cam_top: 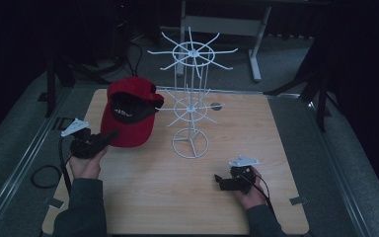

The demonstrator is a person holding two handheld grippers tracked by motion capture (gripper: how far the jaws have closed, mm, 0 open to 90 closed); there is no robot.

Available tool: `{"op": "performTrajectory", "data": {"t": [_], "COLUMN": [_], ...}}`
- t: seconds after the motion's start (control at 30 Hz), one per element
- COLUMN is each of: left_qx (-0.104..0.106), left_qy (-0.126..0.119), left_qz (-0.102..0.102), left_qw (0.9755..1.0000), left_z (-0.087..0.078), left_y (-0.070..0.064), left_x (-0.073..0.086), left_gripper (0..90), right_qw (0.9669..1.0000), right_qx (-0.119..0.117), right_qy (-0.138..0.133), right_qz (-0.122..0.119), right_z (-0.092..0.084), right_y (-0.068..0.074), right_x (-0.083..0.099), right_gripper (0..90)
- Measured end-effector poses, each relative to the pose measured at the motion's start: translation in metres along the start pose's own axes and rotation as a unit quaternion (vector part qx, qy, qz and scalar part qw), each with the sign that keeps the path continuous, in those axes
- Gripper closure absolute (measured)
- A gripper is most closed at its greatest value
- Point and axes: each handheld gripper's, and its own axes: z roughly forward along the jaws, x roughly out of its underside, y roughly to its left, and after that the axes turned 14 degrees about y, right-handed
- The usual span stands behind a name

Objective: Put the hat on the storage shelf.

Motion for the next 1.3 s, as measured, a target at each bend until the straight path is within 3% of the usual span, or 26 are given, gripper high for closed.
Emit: {"op": "performTrajectory", "data": {"t": [0.73, 1.3], "left_qx": [0.0, 0.019], "left_qy": [-0.036, -0.063], "left_qz": [-0.001, 0.0], "left_qw": [0.9994, 0.9979], "left_z": [-0.019, -0.033], "left_y": [-0.006, -0.011], "left_x": [-0.014, -0.023], "left_gripper": [85.6, 85.6], "right_qw": [1.0, 1.0], "right_qx": [0.0, 0.0], "right_qy": [0.0, 0.0], "right_qz": [0.0, 0.0], "right_z": [0.0, 0.0], "right_y": [0.0, 0.0], "right_x": [0.0, 0.0], "right_gripper": [12.1, 12.2]}}
